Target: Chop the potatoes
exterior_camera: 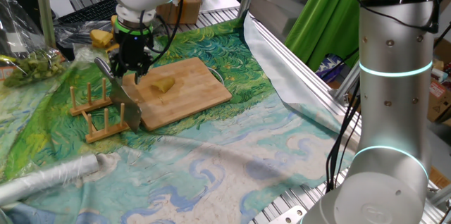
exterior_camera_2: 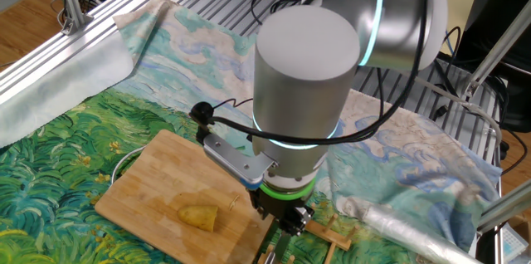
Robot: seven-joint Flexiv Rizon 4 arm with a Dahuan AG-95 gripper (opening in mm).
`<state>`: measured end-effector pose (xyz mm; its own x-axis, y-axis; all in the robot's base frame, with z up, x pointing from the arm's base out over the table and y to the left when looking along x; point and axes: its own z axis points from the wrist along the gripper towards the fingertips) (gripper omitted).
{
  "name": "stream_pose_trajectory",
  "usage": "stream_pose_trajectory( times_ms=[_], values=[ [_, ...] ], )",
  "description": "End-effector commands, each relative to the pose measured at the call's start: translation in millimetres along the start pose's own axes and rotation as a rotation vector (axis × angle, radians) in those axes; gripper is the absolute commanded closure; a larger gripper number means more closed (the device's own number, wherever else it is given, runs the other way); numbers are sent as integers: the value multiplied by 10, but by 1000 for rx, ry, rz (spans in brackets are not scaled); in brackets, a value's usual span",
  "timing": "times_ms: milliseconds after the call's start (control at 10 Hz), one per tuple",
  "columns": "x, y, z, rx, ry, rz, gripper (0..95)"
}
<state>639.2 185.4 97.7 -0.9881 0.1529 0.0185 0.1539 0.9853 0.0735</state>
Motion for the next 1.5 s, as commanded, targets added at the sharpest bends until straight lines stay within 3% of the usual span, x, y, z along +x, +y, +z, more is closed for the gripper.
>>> stream_pose_trajectory(
  times_ms=[100,600,700,1500],
  values=[
    [9,61,59,-2,-2,9,570],
    [-17,133,258,-26,-1,16,570],
    [-27,137,290,-26,-2,16,760],
    [-61,161,516,-34,-5,15,760]
  ],
)
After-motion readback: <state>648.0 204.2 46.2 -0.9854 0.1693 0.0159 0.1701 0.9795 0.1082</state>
